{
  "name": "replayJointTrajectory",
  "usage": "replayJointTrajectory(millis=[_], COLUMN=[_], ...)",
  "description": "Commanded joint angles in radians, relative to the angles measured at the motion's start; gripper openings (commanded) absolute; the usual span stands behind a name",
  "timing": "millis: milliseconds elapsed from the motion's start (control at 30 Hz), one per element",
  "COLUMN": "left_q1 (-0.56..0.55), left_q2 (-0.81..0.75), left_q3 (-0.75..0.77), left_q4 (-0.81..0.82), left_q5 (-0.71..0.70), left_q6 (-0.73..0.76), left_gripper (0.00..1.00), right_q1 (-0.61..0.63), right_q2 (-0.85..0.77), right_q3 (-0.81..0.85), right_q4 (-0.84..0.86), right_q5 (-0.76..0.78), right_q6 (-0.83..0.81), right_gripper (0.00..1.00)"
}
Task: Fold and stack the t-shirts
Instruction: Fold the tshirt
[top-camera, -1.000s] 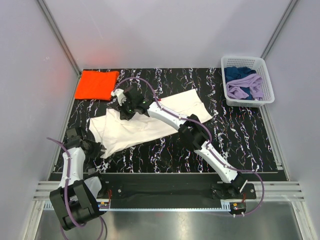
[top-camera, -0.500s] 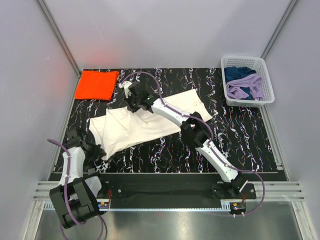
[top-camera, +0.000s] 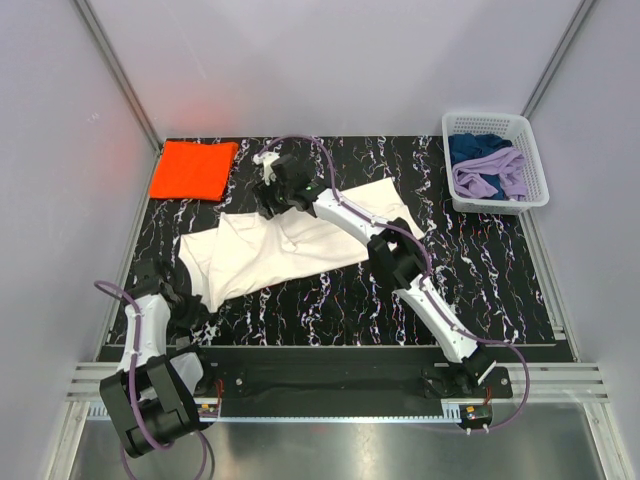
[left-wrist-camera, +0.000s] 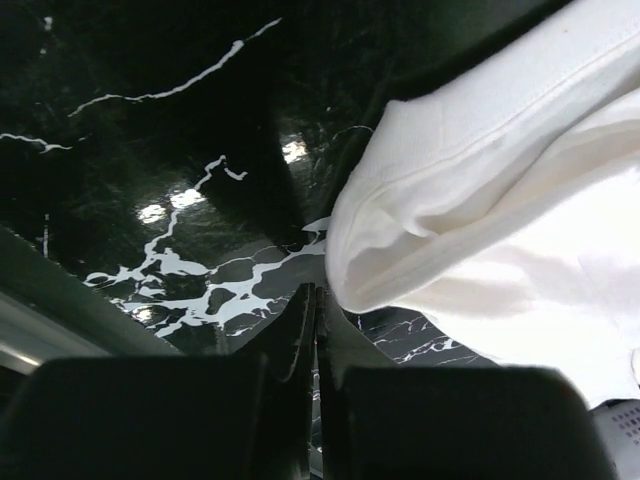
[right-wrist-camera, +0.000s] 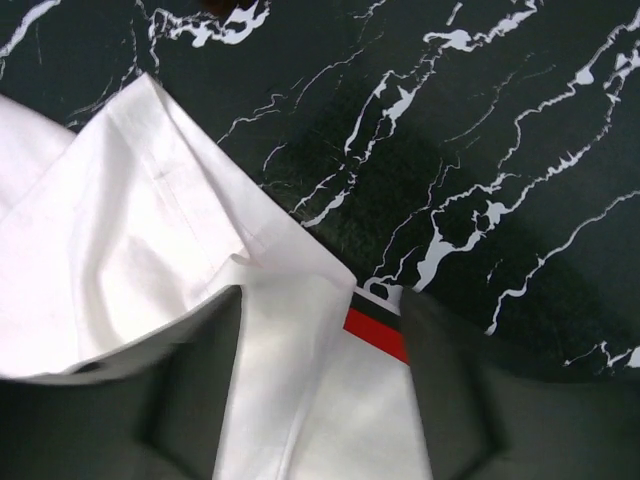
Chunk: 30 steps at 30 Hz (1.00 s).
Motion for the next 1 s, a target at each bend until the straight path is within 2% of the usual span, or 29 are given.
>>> replayJointTrajectory(millis=[0, 67, 133, 233, 267, 333, 433, 467, 500, 567, 633, 667, 700, 800, 900, 933, 967], left_q1=[0.011, 0.009, 0.009, 0.009, 0.008, 0.009, 0.008, -0.004, -0.015, -0.050, -0.095, -0.125, -0.132, -0.130, -0.132, -0.132, -0.130], left_q2=[-0.014, -0.025, -0.041, -0.063, -0.066, -0.069, -0.065, -0.037, -0.017, 0.040, 0.141, 0.176, 0.243, 0.279, 0.282, 0.294, 0.305], left_q3=[0.054, 0.085, 0.132, 0.189, 0.200, 0.223, 0.227, 0.224, 0.220, 0.226, 0.272, 0.293, 0.328, 0.348, 0.379, 0.388, 0.398], left_q4=[-0.022, -0.048, -0.082, -0.099, -0.092, -0.051, 0.090, 0.134, 0.220, 0.288, 0.322, 0.298, 0.282, 0.273, 0.271, 0.276, 0.256], left_q5=[-0.042, -0.097, -0.129, -0.157, -0.148, -0.119, 0.060, 0.163, 0.208, 0.321, 0.345, 0.348, 0.348, 0.346, 0.306, 0.308, 0.299], left_q6=[0.024, 0.052, 0.069, 0.103, 0.130, 0.155, 0.218, 0.228, 0.226, 0.203, 0.209, 0.234, 0.242, 0.242, 0.241, 0.241, 0.247], left_gripper=[0.02, 0.02, 0.07, 0.29, 0.41, 0.44, 0.44, 0.45, 0.44, 0.41, 0.41, 0.41, 0.41, 0.40, 0.42, 0.42, 0.42], right_q1=[-0.007, -0.007, -0.007, -0.008, -0.008, -0.008, -0.008, -0.008, -0.008, -0.007, -0.007, -0.005, 0.006, 0.045, 0.069, 0.084, 0.095], right_q2=[-0.029, -0.038, -0.066, -0.124, -0.139, -0.193, -0.283, -0.306, -0.354, -0.400, -0.455, -0.483, -0.488, -0.477, -0.440, -0.428, -0.402], right_q3=[-0.008, -0.009, -0.011, -0.012, -0.011, -0.028, -0.107, -0.135, -0.197, -0.258, -0.363, -0.402, -0.452, -0.483, -0.499, -0.499, -0.494], right_q4=[0.056, 0.049, 0.010, -0.090, -0.121, -0.199, -0.265, -0.271, -0.282, -0.282, -0.227, -0.192, -0.141, -0.072, 0.026, 0.045, 0.055], right_q5=[-0.082, -0.086, -0.059, 0.038, 0.070, 0.081, 0.092, 0.076, 0.056, -0.026, -0.117, -0.229, -0.269, -0.367, -0.439, -0.451, -0.455], right_q6=[0.034, 0.056, 0.077, 0.091, 0.093, 0.114, 0.172, 0.188, 0.218, 0.257, 0.329, 0.350, 0.399, 0.477, 0.580, 0.605, 0.619], right_gripper=[0.76, 0.84, 0.86, 0.86, 0.86, 0.86, 0.86, 0.86, 0.86, 0.83, 0.73, 0.69, 0.61, 0.57, 0.39, 0.31, 0.27])
